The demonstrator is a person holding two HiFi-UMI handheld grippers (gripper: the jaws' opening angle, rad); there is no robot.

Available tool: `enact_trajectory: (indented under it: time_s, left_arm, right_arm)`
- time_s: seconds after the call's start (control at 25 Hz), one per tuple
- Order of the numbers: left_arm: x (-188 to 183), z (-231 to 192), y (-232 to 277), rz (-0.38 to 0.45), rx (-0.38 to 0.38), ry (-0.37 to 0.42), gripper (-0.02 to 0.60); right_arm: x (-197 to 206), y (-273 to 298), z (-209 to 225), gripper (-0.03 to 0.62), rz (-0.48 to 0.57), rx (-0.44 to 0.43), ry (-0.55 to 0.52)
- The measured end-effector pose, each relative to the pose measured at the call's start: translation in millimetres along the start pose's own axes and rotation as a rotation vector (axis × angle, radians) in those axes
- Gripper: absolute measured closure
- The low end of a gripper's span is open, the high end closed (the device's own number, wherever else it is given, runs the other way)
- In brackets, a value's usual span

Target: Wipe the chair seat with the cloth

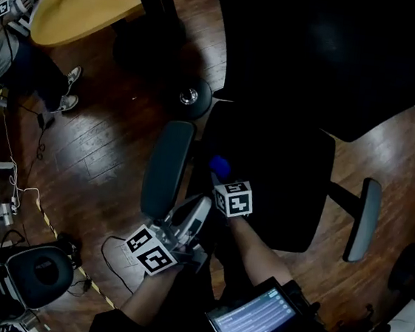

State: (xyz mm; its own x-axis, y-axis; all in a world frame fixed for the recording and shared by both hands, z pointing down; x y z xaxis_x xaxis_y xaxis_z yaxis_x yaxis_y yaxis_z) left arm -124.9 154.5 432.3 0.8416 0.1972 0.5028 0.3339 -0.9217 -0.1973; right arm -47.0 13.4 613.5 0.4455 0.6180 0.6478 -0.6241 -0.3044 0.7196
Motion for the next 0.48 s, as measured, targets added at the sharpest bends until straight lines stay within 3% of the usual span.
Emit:
enact_trajectory:
  time_s: [0.16,0.32,0.48]
  left_arm:
    - [5,3,-1,-0.015,0.010,0.003,0.588]
    - [10,7,2,-0.048,0.031,0.004,0.588]
    - [17,7,8,-0.079,0.038,0.000,0.588]
  right_arm:
    - [16,-22,43,0.545,-0.015,0.107,0.025]
    - [44,-65,117,0.545,-0.044,0.259,0.043]
    - [68,-129,191,0.545,-0.062,0.436,0.141]
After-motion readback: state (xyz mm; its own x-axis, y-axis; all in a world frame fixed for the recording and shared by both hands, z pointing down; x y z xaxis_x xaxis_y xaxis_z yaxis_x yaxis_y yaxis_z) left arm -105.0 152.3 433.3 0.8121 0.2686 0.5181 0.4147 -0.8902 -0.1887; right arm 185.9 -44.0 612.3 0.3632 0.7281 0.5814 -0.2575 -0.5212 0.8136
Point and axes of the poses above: the fingertips, and each gripper's own axes: y forward along the fingers, z to its right, x out of its underside, the point moved 10 cm from there along -y, backward along the fingers, and after that the axes turned 11 degrees about x, right-handed, at the moved point
